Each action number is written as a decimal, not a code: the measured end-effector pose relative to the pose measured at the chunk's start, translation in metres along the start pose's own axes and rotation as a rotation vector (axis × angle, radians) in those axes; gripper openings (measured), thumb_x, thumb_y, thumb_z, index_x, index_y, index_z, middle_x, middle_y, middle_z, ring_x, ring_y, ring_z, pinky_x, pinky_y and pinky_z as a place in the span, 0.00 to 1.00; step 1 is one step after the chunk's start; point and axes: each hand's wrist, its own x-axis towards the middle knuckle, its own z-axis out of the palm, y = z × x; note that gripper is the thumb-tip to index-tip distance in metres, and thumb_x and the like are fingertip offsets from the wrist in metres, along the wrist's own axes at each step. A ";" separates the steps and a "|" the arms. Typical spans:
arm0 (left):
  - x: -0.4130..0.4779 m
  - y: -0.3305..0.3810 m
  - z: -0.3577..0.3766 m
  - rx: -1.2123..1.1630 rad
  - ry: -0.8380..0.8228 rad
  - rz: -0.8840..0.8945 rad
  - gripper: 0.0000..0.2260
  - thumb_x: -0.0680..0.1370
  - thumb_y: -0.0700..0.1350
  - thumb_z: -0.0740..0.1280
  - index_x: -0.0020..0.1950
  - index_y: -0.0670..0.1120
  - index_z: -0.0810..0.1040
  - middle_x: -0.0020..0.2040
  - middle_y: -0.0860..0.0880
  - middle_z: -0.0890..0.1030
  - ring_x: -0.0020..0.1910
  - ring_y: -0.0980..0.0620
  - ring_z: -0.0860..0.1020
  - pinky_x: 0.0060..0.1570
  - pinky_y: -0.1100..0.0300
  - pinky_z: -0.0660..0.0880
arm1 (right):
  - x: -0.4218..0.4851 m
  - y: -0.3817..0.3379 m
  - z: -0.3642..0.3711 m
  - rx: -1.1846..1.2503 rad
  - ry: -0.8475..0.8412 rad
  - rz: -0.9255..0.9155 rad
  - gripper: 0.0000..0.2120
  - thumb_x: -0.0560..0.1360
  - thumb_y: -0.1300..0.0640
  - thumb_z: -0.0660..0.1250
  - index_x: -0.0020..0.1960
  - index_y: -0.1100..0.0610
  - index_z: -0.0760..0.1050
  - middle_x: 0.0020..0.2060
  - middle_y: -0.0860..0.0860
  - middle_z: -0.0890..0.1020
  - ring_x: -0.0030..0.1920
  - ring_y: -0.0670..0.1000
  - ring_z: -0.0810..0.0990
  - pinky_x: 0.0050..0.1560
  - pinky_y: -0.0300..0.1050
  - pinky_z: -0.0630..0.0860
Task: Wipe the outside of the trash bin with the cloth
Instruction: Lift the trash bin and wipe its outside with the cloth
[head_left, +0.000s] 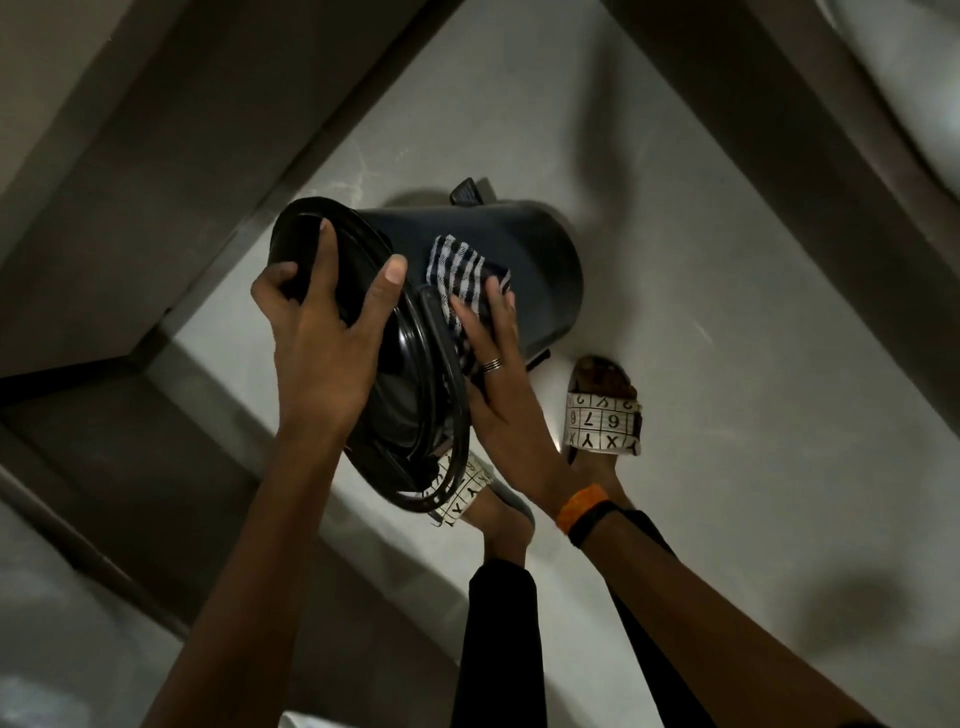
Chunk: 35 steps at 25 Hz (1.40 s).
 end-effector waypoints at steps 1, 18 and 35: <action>-0.002 0.002 0.000 0.007 -0.070 -0.031 0.42 0.72 0.71 0.66 0.81 0.63 0.52 0.81 0.46 0.49 0.78 0.42 0.62 0.74 0.45 0.65 | 0.004 -0.001 0.002 -0.005 0.012 -0.006 0.29 0.85 0.57 0.59 0.82 0.43 0.52 0.83 0.41 0.40 0.85 0.53 0.36 0.83 0.68 0.51; -0.008 -0.002 -0.001 0.054 -0.069 -0.058 0.45 0.67 0.64 0.68 0.74 0.75 0.43 0.82 0.43 0.53 0.72 0.35 0.70 0.68 0.35 0.71 | 0.036 0.040 -0.028 0.081 0.131 0.201 0.28 0.80 0.58 0.57 0.79 0.45 0.60 0.85 0.48 0.46 0.85 0.56 0.45 0.81 0.68 0.59; 0.014 -0.002 -0.010 -0.317 0.013 -0.191 0.50 0.59 0.61 0.78 0.77 0.64 0.58 0.73 0.53 0.71 0.64 0.48 0.79 0.58 0.42 0.80 | 0.029 -0.007 0.004 0.321 0.281 0.252 0.27 0.82 0.61 0.55 0.79 0.47 0.60 0.85 0.50 0.46 0.78 0.41 0.56 0.58 0.17 0.66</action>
